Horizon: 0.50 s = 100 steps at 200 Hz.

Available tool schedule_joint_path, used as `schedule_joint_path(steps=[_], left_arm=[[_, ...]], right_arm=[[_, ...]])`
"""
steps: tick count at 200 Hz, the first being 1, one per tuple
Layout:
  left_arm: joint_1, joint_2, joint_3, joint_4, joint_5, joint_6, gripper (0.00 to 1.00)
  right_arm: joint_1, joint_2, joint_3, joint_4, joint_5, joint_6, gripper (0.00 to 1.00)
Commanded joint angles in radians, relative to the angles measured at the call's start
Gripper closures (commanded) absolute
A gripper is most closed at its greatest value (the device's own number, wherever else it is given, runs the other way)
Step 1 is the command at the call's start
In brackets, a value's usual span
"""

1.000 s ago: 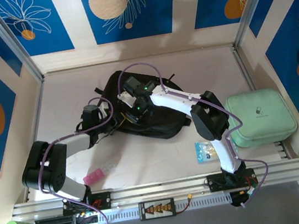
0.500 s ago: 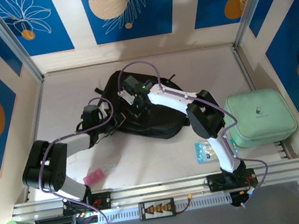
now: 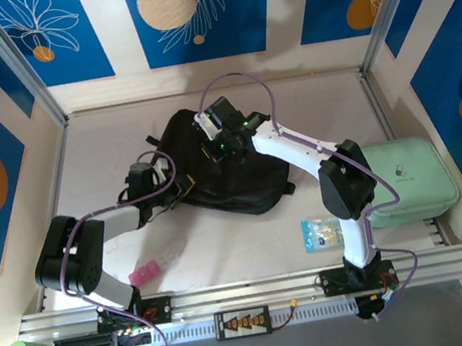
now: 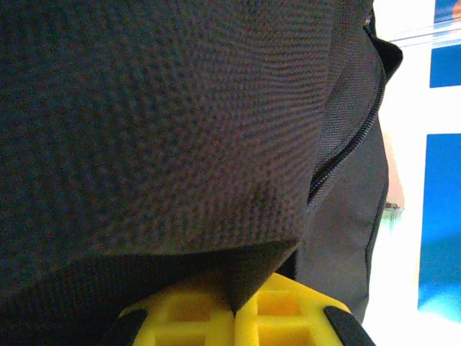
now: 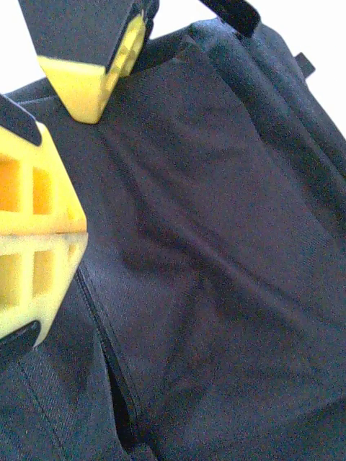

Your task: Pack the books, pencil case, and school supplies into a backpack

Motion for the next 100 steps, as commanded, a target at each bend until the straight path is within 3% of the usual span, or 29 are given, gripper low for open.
schedule_joint_path(steps=[1,28,68,100], left_arm=[[-0.005,0.015,0.015,0.001,0.021,0.039,1.0],[-0.017,0.029,0.023,-0.023,0.035,0.065,1.0],[-0.082,0.058,0.045,-0.101,-0.002,0.095,1.0],[-0.1,0.08,0.064,-0.128,-0.019,0.11,0.98]], right_arm=[[0.021,0.041,0.027,-0.068,-0.048,0.001,0.94],[0.042,0.104,0.101,-0.165,0.007,0.028,0.71],[0.067,0.167,0.173,-0.239,0.067,0.066,0.56],[0.062,0.239,0.295,-0.327,0.119,0.026,0.53]])
